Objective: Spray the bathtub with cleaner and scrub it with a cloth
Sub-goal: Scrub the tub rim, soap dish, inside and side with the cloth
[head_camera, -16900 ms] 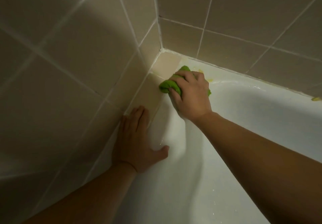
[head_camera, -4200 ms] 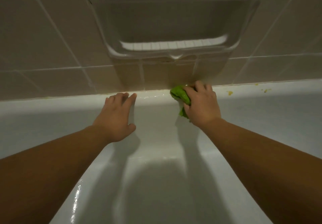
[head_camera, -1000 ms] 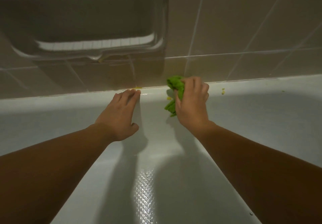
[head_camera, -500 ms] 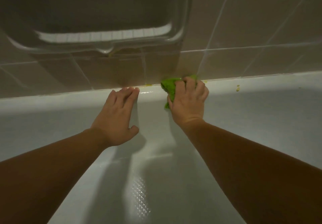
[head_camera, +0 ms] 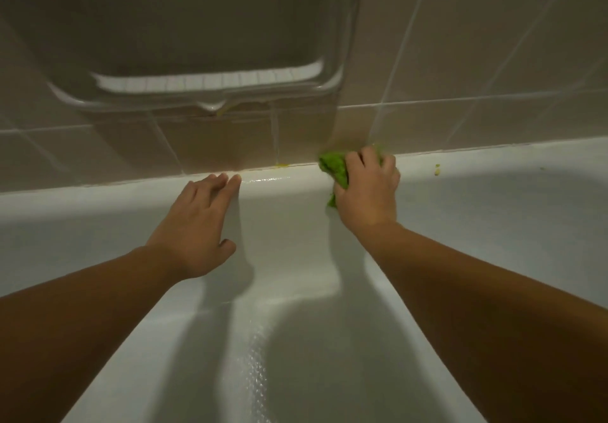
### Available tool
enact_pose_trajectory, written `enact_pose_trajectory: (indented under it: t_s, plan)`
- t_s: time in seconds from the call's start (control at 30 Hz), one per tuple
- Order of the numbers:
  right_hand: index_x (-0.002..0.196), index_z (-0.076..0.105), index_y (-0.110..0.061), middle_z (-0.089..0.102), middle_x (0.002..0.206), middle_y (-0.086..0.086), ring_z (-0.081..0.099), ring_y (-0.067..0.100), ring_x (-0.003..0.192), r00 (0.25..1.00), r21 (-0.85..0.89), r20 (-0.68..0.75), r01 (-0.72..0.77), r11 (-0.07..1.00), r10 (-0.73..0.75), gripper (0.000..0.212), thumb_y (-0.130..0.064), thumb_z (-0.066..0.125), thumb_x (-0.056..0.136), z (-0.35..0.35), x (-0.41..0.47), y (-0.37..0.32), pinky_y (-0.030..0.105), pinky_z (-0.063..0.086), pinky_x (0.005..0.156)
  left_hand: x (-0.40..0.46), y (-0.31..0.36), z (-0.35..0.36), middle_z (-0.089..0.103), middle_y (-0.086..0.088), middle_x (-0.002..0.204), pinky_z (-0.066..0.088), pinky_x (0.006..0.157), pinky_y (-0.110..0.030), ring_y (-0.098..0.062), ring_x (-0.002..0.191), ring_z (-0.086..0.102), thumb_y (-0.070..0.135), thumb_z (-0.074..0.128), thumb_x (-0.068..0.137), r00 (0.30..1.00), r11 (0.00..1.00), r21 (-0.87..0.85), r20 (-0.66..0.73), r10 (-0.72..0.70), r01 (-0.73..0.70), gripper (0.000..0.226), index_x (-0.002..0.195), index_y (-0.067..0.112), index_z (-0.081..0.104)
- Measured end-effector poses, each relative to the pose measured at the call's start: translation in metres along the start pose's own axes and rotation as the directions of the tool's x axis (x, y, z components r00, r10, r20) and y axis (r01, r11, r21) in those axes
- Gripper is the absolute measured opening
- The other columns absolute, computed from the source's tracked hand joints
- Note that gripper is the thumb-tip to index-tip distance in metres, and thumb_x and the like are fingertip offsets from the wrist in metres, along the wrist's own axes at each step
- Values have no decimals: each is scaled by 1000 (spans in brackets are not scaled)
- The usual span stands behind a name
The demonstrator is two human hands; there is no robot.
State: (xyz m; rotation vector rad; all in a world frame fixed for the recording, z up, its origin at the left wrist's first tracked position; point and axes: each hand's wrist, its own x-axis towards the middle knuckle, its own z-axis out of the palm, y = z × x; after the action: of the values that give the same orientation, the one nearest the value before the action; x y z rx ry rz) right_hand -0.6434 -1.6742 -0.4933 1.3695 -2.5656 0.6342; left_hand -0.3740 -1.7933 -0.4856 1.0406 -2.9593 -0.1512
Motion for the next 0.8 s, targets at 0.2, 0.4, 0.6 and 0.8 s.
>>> enact_pose_trajectory:
  t_s: [0.2,0.4,0.6,0.8]
  plan:
    - [120,68,-25,56,117,-2,42,27,111,999,102,36,-15,995,11,25,-30,67,95,-2,4,-6,40,39,99,-8,-19,-16,22,-11,163,30,119,-44,-31,147,18,36,76,82,994,993,-60,44,-101,104,104,164,26,13]
    - [120,67,-19,55,124,5,44,32,111,995,183,32,85,979,-93,32,-24,73,89,11,-5,-73,43,41,95,-10,-23,-17,22,-10,161,27,119,-41,-30,145,16,36,71,84,995,992,-79,34,-93,96,99,163,26,13]
    - [116,71,-22,63,116,1,50,34,104,989,92,-8,146,985,-146,37,-27,78,79,34,-16,-98,42,43,87,-14,-36,-7,25,-9,162,29,118,-40,-28,143,20,35,73,81,999,996,-79,-21,-40,39,100,163,25,17]
    - [113,71,-22,62,120,0,48,32,111,988,40,-48,-146,988,148,24,-31,65,91,24,-16,-84,41,40,92,-16,-52,-8,25,-6,161,29,118,-37,-25,144,19,32,72,80,1000,994,-113,-20,2,-4,99,163,26,19]
